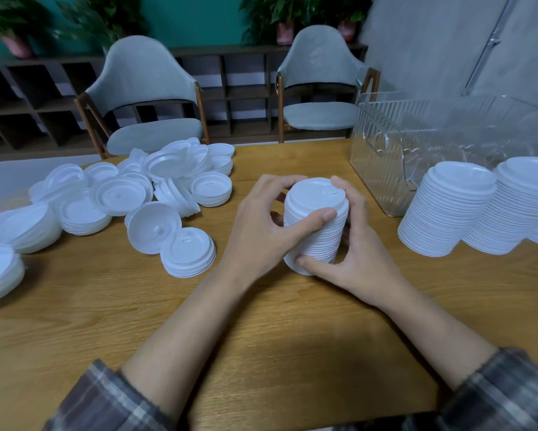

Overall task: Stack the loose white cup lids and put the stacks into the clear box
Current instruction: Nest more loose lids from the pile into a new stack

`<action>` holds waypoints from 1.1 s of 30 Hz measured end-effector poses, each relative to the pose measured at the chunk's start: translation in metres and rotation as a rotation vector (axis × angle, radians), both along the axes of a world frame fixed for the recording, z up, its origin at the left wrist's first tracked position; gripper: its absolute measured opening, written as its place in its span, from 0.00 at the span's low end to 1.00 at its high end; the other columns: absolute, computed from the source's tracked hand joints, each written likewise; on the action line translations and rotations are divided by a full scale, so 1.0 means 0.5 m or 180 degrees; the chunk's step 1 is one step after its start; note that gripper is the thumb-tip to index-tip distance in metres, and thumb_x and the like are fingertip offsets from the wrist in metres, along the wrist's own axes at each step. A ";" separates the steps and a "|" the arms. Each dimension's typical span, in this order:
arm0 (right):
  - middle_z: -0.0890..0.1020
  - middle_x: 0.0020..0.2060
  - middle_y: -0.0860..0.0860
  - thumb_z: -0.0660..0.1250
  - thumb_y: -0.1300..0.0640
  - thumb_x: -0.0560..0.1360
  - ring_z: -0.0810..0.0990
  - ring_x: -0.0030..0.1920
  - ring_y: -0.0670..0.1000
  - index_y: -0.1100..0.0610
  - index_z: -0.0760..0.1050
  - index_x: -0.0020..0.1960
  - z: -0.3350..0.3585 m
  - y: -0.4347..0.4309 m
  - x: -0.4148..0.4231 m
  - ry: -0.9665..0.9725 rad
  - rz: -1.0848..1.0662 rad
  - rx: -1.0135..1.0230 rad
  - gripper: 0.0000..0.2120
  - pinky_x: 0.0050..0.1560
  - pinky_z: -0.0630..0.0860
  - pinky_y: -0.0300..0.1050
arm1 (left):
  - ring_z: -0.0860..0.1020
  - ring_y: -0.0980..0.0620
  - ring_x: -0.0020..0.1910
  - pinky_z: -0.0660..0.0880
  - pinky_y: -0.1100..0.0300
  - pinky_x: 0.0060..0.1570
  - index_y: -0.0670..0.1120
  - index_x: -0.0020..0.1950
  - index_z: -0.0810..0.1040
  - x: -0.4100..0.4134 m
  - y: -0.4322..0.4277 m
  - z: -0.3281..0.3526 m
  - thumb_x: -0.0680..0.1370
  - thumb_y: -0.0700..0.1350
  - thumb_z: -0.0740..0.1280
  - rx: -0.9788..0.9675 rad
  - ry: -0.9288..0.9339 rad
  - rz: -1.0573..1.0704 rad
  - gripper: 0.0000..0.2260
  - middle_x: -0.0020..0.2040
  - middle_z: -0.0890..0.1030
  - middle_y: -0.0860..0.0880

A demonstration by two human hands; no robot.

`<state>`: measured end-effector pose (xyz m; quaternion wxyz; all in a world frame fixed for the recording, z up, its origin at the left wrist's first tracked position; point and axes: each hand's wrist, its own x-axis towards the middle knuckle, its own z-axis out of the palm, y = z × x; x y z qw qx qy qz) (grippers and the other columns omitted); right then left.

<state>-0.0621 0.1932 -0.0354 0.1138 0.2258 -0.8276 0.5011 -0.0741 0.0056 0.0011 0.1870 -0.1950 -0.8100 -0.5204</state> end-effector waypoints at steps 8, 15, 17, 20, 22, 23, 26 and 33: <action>0.68 0.72 0.31 0.86 0.50 0.65 0.73 0.71 0.40 0.36 0.54 0.79 0.006 -0.004 0.007 0.0019 -0.0059 -0.0093 0.55 0.70 0.75 0.56 | 0.79 0.55 0.59 0.75 0.61 0.57 0.47 0.66 0.81 0.040 -0.113 -0.052 0.81 0.47 0.73 -0.0733 0.0665 0.0462 0.14 0.58 0.78 0.53; 0.68 0.69 0.26 0.85 0.48 0.64 0.73 0.68 0.34 0.32 0.52 0.77 0.020 -0.018 0.015 -0.0047 -0.0066 0.0029 0.55 0.67 0.77 0.48 | 0.76 0.48 0.62 0.71 0.46 0.62 0.52 0.60 0.83 0.076 -0.247 -0.077 0.74 0.56 0.72 -0.1765 0.0528 0.1078 0.17 0.62 0.77 0.54; 0.68 0.70 0.29 0.85 0.49 0.64 0.74 0.67 0.36 0.32 0.53 0.77 0.023 -0.022 0.015 -0.0022 -0.0073 0.0055 0.55 0.66 0.77 0.47 | 0.77 0.48 0.61 0.72 0.46 0.61 0.52 0.58 0.83 0.081 -0.262 -0.075 0.73 0.59 0.71 -0.1775 0.0380 0.1154 0.19 0.61 0.78 0.54; 0.69 0.72 0.33 0.85 0.50 0.64 0.74 0.68 0.38 0.34 0.53 0.77 0.023 -0.033 0.012 0.0029 -0.0075 0.0069 0.55 0.66 0.78 0.46 | 0.77 0.49 0.59 0.75 0.47 0.58 0.51 0.58 0.83 0.082 -0.264 -0.072 0.71 0.60 0.72 -0.1743 0.0172 0.1188 0.20 0.59 0.80 0.54; 0.69 0.73 0.35 0.85 0.51 0.64 0.73 0.70 0.39 0.35 0.54 0.77 0.024 -0.047 0.008 0.0047 -0.0035 0.0072 0.54 0.68 0.77 0.48 | 0.76 0.51 0.63 0.75 0.52 0.56 0.51 0.58 0.82 0.083 -0.263 -0.074 0.72 0.58 0.75 -0.1657 0.0022 0.1206 0.18 0.61 0.79 0.55; 0.68 0.73 0.35 0.86 0.51 0.64 0.72 0.72 0.39 0.35 0.54 0.77 0.024 -0.056 0.006 0.0054 -0.0007 0.0075 0.54 0.70 0.75 0.49 | 0.74 0.53 0.66 0.75 0.54 0.56 0.51 0.59 0.82 0.083 -0.263 -0.076 0.73 0.57 0.76 -0.1593 -0.0045 0.1196 0.18 0.64 0.78 0.56; 0.67 0.74 0.33 0.86 0.51 0.64 0.69 0.73 0.38 0.36 0.54 0.78 0.026 -0.083 -0.002 0.0050 0.0078 0.0100 0.54 0.73 0.73 0.51 | 0.72 0.58 0.67 0.73 0.58 0.57 0.52 0.59 0.82 0.082 -0.264 -0.079 0.75 0.55 0.75 -0.1424 -0.0141 0.1104 0.15 0.69 0.74 0.57; 0.64 0.70 0.23 0.85 0.49 0.64 0.67 0.71 0.30 0.38 0.53 0.79 0.031 -0.120 -0.025 0.0040 0.0158 0.0156 0.55 0.74 0.72 0.48 | 0.76 0.52 0.65 0.76 0.53 0.60 0.51 0.57 0.80 0.073 -0.267 -0.083 0.75 0.53 0.76 -0.1174 -0.0134 0.1077 0.14 0.63 0.79 0.54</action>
